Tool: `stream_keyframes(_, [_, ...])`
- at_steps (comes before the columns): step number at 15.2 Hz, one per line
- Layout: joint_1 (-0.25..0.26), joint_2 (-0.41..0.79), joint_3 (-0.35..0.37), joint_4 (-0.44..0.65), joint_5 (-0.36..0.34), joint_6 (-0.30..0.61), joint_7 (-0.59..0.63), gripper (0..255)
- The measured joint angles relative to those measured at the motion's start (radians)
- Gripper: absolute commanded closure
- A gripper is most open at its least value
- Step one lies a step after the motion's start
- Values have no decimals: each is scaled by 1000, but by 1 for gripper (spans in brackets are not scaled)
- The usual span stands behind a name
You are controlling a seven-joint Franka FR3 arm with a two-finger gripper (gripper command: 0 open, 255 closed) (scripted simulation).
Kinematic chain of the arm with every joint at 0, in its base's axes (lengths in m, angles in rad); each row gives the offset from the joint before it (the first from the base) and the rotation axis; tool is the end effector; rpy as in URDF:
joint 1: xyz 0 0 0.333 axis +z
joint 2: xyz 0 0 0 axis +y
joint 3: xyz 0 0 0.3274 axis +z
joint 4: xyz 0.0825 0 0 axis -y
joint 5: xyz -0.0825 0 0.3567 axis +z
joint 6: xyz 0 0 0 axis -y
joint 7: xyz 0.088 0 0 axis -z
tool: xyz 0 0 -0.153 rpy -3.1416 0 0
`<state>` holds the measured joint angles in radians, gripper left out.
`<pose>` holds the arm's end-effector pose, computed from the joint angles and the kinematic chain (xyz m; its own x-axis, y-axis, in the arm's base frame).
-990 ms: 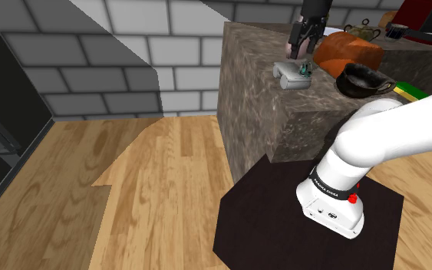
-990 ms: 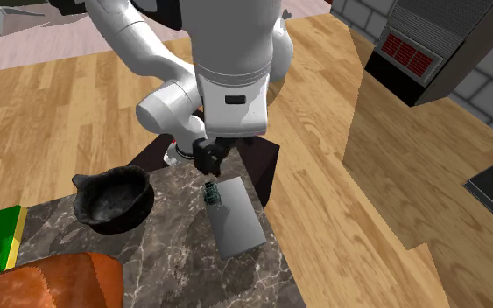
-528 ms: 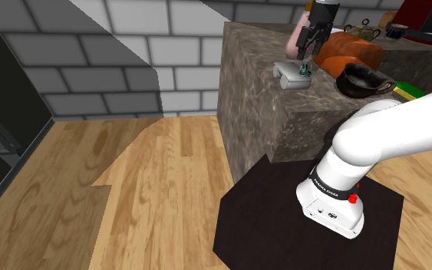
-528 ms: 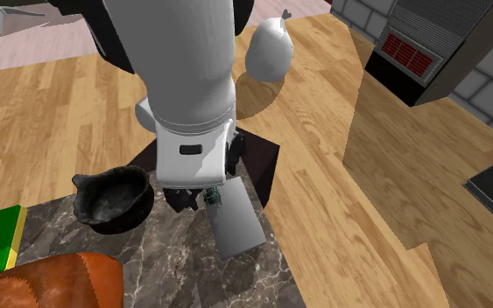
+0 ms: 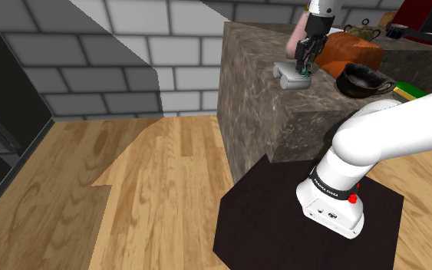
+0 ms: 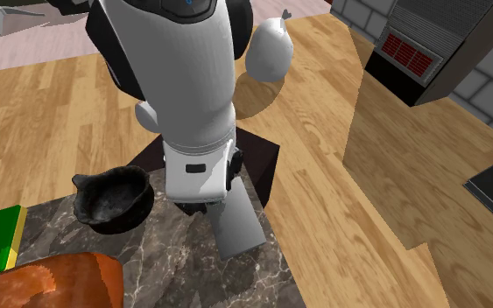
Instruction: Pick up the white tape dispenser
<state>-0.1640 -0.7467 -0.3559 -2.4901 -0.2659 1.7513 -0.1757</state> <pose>0.2417 -0.1902 0.4793 0.9795 -0.2002 -0.0219 -0.1998 -0.9797 0.0181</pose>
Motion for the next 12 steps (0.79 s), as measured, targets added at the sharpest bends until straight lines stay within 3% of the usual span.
stream_keyframes(12, [2,3,4,26,4,-23,-2,255])
